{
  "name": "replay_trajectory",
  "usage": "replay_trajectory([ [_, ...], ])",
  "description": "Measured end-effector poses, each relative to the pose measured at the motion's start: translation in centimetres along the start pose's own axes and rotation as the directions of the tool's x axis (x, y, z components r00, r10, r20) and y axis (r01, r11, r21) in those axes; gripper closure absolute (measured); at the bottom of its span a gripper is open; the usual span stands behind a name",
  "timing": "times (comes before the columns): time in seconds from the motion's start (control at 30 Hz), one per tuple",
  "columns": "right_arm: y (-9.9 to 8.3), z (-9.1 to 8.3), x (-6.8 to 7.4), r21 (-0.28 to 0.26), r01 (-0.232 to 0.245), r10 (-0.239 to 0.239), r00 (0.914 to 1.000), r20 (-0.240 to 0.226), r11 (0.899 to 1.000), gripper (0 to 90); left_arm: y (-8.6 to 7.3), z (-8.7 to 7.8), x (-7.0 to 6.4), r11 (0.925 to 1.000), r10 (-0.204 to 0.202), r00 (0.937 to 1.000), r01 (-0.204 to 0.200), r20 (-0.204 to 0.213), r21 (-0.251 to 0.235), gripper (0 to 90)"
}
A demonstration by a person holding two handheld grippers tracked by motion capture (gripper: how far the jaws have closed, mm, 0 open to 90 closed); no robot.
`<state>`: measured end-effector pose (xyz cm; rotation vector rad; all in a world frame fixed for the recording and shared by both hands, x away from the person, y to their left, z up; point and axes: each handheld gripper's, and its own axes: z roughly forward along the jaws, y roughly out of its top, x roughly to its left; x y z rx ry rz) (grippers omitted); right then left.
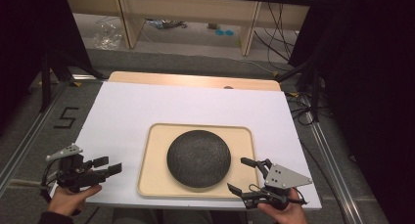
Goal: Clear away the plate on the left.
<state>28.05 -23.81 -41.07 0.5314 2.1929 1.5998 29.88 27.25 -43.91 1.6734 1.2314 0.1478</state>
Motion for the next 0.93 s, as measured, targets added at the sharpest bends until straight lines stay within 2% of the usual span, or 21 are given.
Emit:
replay_trajectory([
  [0.1, 0.0, 0.0, 0.0, -0.001, -0.002, 0.002, 1.0000, -0.003, 1.000, 18.6, -0.2, -0.3, -0.6, 0.9992, 0.040, 0.9990, -0.040, -0.022, 0.008, 24.9],
  [0.27, 0.0, -0.1, 0.0, 0.000, -0.002, 0.002, 1.0000, -0.001, 1.000, 18.6, -0.7, -0.7, -1.1, 0.9988, 0.047, 0.9985, -0.047, -0.028, 0.014, 24.7],
  [0.37, 0.0, -0.1, 0.0, 0.003, -0.001, 0.001, 1.0000, -0.007, 1.000, 18.6, -0.9, -0.7, -1.2, 0.9987, 0.048, 0.9987, -0.048, -0.017, 0.016, 24.6],
  [0.47, 0.0, 0.0, 0.0, -0.001, -0.001, 0.001, 1.0000, -0.002, 1.000, 18.5, -1.0, -0.6, -1.3, 0.9977, 0.063, 0.9978, -0.062, -0.021, 0.025, 24.6],
  [0.5, 0.0, 0.0, 0.0, 0.001, -0.001, 0.001, 0.9999, -0.010, 1.000, 18.6, -1.0, -0.5, -1.4, 0.9982, 0.055, 0.9980, -0.055, -0.031, 0.026, 24.5],
  [0.6, 0.1, -0.1, 0.0, -0.001, -0.003, 0.003, 1.0000, -0.008, 1.000, 18.5, -1.0, -0.5, -1.2, 0.9974, 0.065, 0.9969, -0.064, -0.043, 0.033, 24.5],
  [0.77, 0.0, -0.1, 0.0, -0.005, -0.003, 0.003, 1.0000, -0.002, 1.000, 18.6, -0.9, -0.4, -1.1, 0.9980, 0.056, 0.9973, -0.054, -0.048, 0.032, 24.6],
  [0.93, -0.1, -0.2, 0.0, -0.006, -0.009, 0.009, 1.0000, 0.004, 1.000, 18.5, -0.8, -0.2, -1.1, 0.9976, 0.062, 0.9973, -0.061, -0.039, 0.032, 24.6],
])
